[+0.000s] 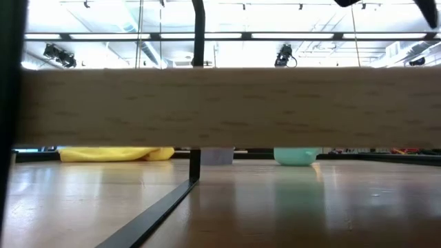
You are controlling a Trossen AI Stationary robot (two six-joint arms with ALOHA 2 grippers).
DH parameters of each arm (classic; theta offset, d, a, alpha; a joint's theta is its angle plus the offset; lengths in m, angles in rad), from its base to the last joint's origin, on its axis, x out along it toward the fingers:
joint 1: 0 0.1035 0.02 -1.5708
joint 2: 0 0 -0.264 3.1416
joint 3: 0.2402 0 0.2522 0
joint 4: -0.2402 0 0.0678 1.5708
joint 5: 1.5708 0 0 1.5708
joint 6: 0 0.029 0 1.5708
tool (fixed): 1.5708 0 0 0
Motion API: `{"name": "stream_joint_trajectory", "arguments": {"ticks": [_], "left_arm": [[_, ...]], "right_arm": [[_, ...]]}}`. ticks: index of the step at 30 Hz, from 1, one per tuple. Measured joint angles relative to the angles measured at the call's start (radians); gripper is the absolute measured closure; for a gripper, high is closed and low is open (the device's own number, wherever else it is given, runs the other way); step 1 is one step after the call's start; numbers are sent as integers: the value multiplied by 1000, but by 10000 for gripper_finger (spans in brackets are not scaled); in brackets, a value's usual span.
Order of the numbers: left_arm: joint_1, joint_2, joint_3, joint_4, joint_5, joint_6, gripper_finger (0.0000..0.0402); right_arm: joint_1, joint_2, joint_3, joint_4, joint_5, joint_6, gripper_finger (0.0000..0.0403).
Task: Stack small to large cups/mugs on shelf
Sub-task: Put the transparent mug on the shelf
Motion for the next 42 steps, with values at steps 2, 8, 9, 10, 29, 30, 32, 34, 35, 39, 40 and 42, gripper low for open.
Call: {"name": "stream_joint_trajectory", "arguments": {"ticks": [2,8,9,10,29,30,32,34,35,39,40,42], "left_arm": [[-1,0,0,0,-1,0,390],[-1,0,0,0,-1,0,386],[-1,0,0,0,-1,0,383],[-1,0,0,0,-1,0,380],[-11,0,0,0,-1,-25,379],[-11,0,0,0,-1,-24,378],[-11,0,0,0,-1,-24,375],[-11,0,-1,0,-1,-24,376],[-11,0,-1,0,-2,-24,378],[-11,0,-1,0,-8,-24,388],[-11,0,-1,0,-8,-24,390],[-11,0,-1,0,-9,-24,393]], "right_arm": [[-1,-9,0,-2,2,-1,325],[0,-8,0,-14,13,-10,325],[0,-7,0,-15,12,-13,325],[2,-7,0,-15,12,-15,325],[3,-8,-106,-15,3,4,325],[3,-8,-112,-11,3,9,325],[3,-8,-115,-4,3,15,325],[3,-8,-115,1,3,24,325],[3,-8,-115,3,3,34,326],[2,-8,-115,3,4,119,348],[2,-8,-115,3,4,142,359],[2,-8,-115,2,4,181,385]]}}
